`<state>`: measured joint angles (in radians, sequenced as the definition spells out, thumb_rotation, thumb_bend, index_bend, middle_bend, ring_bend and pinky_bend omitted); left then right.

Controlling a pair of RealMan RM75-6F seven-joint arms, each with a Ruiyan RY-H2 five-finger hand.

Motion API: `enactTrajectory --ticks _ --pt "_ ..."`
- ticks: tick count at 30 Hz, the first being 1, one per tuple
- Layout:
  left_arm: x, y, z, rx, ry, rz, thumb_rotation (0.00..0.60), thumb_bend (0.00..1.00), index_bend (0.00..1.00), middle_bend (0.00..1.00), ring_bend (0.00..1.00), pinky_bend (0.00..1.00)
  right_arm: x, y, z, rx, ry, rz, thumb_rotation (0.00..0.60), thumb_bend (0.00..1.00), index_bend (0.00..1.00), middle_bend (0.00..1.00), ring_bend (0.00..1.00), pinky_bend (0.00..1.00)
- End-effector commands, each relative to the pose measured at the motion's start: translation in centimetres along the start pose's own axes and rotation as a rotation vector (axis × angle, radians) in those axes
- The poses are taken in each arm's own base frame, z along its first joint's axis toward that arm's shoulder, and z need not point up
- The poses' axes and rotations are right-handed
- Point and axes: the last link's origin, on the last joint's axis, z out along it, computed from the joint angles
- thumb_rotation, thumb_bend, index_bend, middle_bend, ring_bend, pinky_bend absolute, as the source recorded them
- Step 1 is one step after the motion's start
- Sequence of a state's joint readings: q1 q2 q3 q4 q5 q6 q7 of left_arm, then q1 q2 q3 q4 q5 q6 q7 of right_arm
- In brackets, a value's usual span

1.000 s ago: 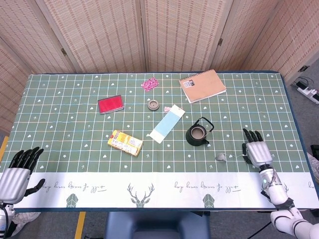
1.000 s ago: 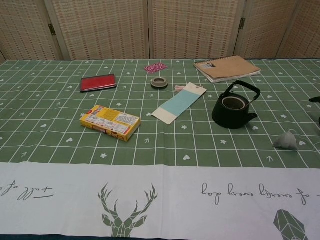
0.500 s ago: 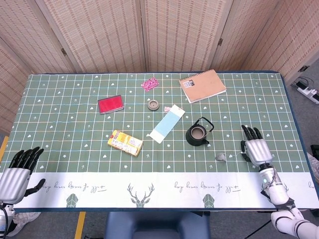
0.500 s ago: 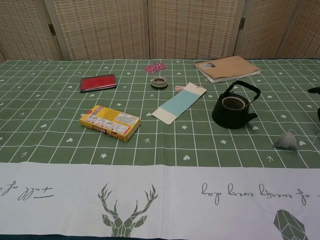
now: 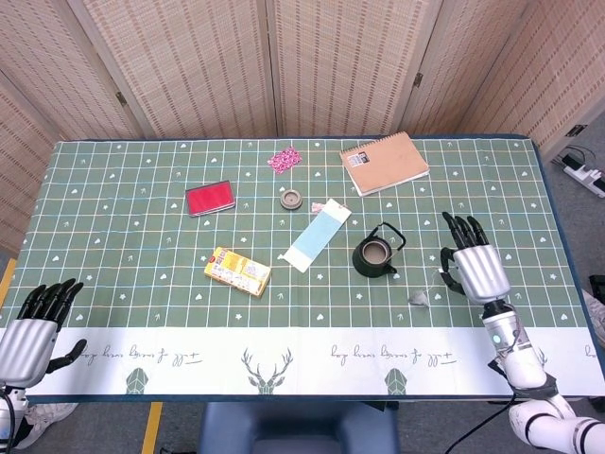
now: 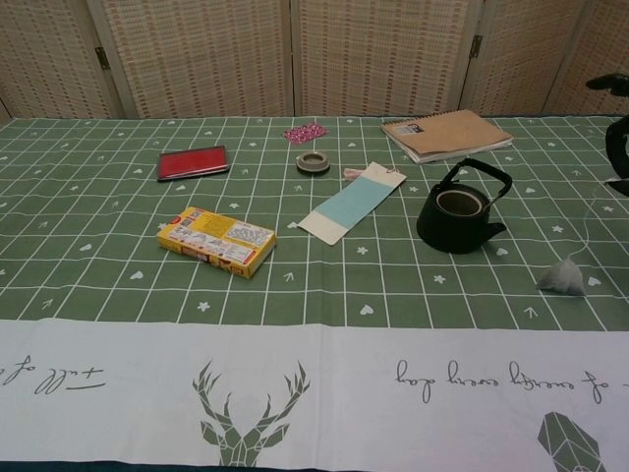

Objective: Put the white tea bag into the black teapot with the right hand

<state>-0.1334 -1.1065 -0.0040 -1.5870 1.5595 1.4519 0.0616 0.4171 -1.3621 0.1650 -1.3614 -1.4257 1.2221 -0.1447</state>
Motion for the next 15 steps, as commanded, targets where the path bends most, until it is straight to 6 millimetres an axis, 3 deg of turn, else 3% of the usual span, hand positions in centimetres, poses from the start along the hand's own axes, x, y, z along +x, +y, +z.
enactTrajectory --ticks 1,15 --pt "0.0 0.0 0.0 0.000 0.000 0.000 0.600 0.27 0.00 0.01 0.05 0.07 2.7 -0.8 0.5 0.012 0.064 -0.070 0.600 0.40 0.65 0.00 0.00 0.00" --pt "0.1 0.0 -0.1 -0.003 0.001 -0.007 0.600 0.27 0.00 0.01 0.06 0.07 7.3 -5.1 2.6 0.049 0.137 -0.101 0.600 0.40 0.65 0.00 0.00 0.00"
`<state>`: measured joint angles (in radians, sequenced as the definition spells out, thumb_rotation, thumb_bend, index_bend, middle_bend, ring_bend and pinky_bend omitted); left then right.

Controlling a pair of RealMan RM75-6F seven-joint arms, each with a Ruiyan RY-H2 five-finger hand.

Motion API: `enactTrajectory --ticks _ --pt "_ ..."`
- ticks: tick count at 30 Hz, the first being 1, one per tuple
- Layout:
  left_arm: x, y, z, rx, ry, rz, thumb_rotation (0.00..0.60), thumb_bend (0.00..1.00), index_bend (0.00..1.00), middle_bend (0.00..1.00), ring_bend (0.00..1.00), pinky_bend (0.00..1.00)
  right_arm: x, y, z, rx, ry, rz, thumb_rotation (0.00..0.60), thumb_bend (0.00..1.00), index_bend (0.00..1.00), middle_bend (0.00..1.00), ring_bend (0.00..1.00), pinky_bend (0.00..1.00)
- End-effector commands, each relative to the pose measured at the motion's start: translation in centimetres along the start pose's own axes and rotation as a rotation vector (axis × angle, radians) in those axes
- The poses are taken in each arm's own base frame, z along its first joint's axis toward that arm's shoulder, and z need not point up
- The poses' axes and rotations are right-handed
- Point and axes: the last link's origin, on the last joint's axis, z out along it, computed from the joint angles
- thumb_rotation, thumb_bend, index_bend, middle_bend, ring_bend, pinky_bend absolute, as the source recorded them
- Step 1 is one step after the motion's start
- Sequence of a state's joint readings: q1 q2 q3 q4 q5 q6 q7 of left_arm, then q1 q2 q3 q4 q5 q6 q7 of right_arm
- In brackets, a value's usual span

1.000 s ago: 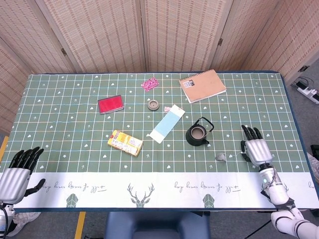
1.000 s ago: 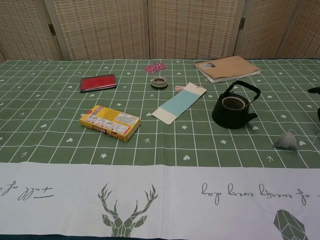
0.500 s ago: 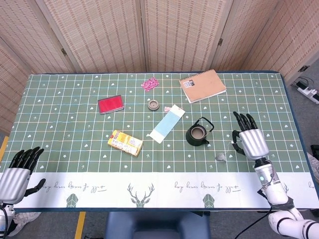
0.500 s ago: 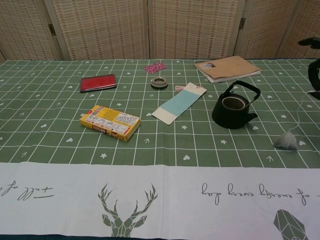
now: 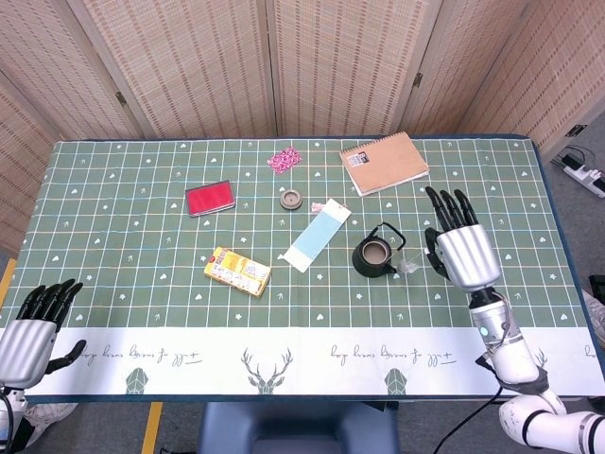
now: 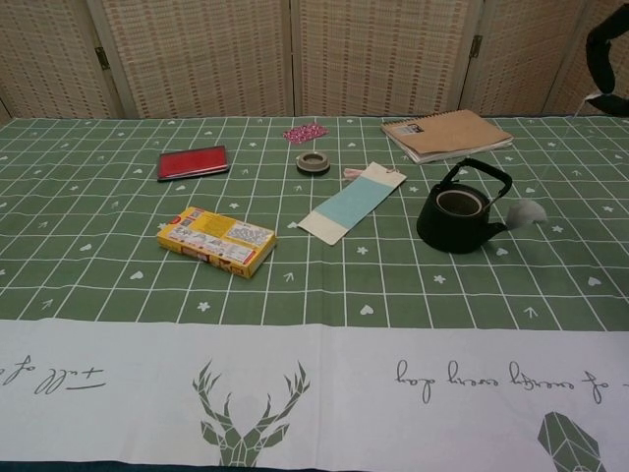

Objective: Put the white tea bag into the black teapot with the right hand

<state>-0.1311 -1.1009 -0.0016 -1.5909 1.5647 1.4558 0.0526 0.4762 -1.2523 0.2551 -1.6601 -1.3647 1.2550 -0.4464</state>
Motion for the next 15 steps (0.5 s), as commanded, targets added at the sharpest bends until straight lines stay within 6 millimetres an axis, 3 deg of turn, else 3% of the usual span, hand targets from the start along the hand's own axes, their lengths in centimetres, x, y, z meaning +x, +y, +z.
enactTrajectory --ticks 1,6,15 --pt "0.0 0.0 0.0 0.000 -0.001 0.000 0.600 0.27 0.00 0.01 0.06 0.07 1.1 -0.5 1.0 0.001 0.014 -0.004 0.600 0.40 0.65 0.00 0.00 0.00" --pt "0.1 -0.1 0.0 0.003 0.000 -0.004 0.600 0.27 0.00 0.01 0.06 0.07 1.9 -1.6 1.7 0.012 0.027 -0.020 0.600 0.40 0.65 0.00 0.00 0.00" --pt "0.1 -0.2 0.0 0.006 -0.001 -0.007 0.600 0.27 0.00 0.01 0.06 0.07 1.6 -2.7 3.1 0.016 0.013 -0.018 0.600 0.40 0.65 0.00 0.00 0.00"
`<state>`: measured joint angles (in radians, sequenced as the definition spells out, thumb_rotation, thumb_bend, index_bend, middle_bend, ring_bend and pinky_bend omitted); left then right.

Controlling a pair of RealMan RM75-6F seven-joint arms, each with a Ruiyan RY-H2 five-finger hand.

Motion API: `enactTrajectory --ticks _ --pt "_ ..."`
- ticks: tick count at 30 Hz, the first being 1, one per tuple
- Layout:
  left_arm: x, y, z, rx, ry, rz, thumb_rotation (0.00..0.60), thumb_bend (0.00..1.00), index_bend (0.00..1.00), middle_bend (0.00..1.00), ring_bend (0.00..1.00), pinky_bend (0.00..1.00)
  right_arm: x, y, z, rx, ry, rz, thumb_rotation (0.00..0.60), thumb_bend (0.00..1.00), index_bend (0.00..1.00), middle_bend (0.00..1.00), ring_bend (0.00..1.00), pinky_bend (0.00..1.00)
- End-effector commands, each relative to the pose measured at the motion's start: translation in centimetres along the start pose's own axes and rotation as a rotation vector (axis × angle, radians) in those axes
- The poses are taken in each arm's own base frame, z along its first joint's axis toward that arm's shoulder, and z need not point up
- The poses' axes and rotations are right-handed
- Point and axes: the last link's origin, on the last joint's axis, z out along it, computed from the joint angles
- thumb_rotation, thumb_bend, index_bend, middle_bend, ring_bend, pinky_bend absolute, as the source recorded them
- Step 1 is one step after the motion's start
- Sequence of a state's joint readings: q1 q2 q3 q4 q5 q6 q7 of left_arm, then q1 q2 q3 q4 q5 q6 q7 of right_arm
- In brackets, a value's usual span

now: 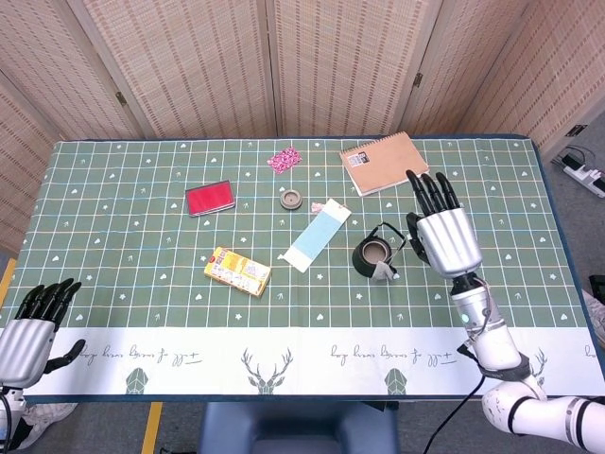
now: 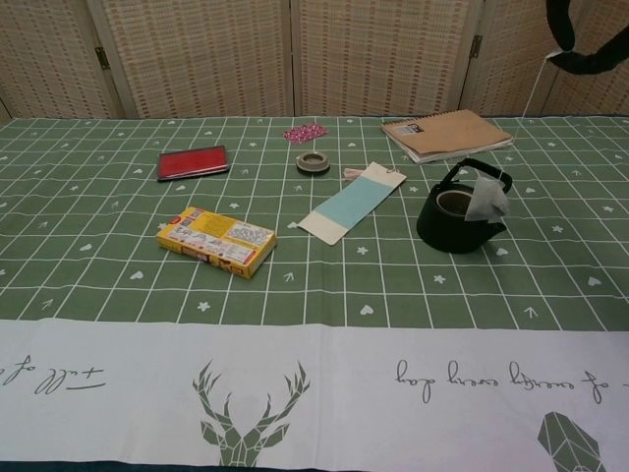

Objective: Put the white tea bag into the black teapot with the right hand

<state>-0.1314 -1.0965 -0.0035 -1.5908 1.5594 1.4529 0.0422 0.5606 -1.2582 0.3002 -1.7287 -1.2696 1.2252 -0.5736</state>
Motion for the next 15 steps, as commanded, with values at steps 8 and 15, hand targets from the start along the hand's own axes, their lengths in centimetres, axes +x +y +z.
enactTrajectory --ticks 8,15 --pt "0.1 -0.3 0.1 0.009 -0.001 -0.005 0.600 0.27 0.00 0.01 0.06 0.07 -0.9 -0.4 1.8 -0.012 -0.022 0.003 0.600 0.40 0.65 0.00 0.00 0.00" --pt "0.1 -0.3 0.1 0.013 -0.004 -0.008 0.600 0.27 0.00 0.01 0.06 0.07 -1.6 -0.7 2.6 -0.013 -0.032 0.006 0.600 0.40 0.65 0.00 0.00 0.00"
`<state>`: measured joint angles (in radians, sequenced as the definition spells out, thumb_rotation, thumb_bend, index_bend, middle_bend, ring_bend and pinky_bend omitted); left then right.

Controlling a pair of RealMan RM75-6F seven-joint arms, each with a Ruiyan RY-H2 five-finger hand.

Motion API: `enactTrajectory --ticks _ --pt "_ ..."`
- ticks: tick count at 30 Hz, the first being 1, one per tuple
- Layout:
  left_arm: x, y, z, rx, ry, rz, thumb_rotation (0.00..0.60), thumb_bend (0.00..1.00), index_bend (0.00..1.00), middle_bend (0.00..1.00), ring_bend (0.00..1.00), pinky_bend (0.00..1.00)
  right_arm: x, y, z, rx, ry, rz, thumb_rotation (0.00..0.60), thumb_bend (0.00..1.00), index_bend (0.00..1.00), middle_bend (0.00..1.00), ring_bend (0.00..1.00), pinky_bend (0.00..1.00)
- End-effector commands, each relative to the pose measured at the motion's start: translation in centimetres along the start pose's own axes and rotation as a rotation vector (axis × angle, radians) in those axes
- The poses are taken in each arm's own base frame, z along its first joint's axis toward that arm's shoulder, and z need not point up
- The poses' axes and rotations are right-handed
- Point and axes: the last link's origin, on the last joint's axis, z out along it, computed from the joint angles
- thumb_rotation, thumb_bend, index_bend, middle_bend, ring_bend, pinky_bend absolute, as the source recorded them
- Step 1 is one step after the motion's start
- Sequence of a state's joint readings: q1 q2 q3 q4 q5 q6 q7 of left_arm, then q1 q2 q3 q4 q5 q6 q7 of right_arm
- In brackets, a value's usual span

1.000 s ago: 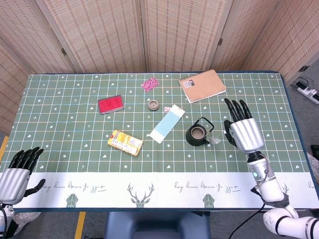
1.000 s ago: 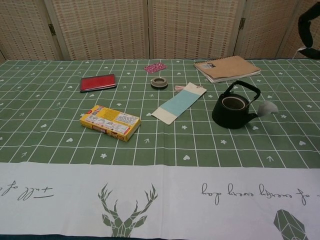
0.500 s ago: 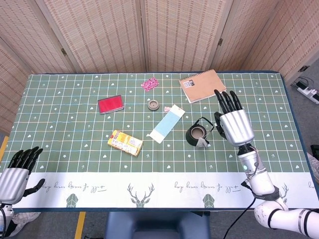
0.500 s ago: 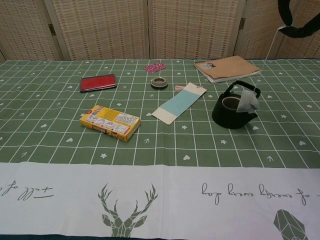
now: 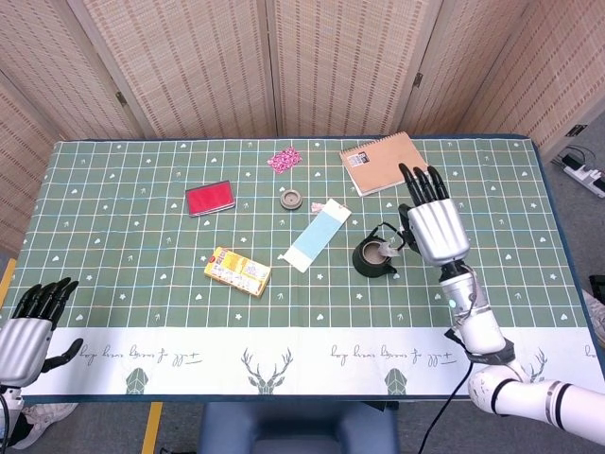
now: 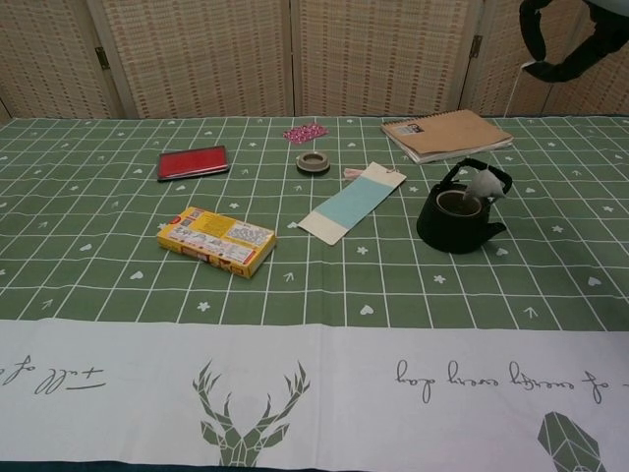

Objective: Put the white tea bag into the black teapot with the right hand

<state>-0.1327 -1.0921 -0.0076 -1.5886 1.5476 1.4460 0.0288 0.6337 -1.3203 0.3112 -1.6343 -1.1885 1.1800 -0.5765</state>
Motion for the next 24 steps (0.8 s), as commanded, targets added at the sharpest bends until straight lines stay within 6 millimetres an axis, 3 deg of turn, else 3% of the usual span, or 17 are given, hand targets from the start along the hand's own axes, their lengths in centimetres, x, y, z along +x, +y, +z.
enactTrajectory --ticks 1,12,24 --pt "0.0 0.0 0.0 0.002 -0.001 0.000 0.600 0.27 0.00 0.01 0.06 0.07 -0.2 -0.2 0.2 0.005 -0.003 0.003 0.600 0.40 0.65 0.00 0.00 0.00" --pt "0.1 -0.1 -0.1 -0.001 0.000 -0.007 0.600 0.27 0.00 0.01 0.06 0.07 -1.4 -0.5 1.0 0.002 -0.027 -0.005 0.600 0.40 0.65 0.00 0.00 0.00" --pt "0.2 -0.4 0.1 0.010 -0.002 -0.011 0.600 0.27 0.00 0.01 0.06 0.07 -1.2 -0.8 2.7 -0.004 -0.022 -0.001 0.600 0.40 0.65 0.00 0.00 0.00"
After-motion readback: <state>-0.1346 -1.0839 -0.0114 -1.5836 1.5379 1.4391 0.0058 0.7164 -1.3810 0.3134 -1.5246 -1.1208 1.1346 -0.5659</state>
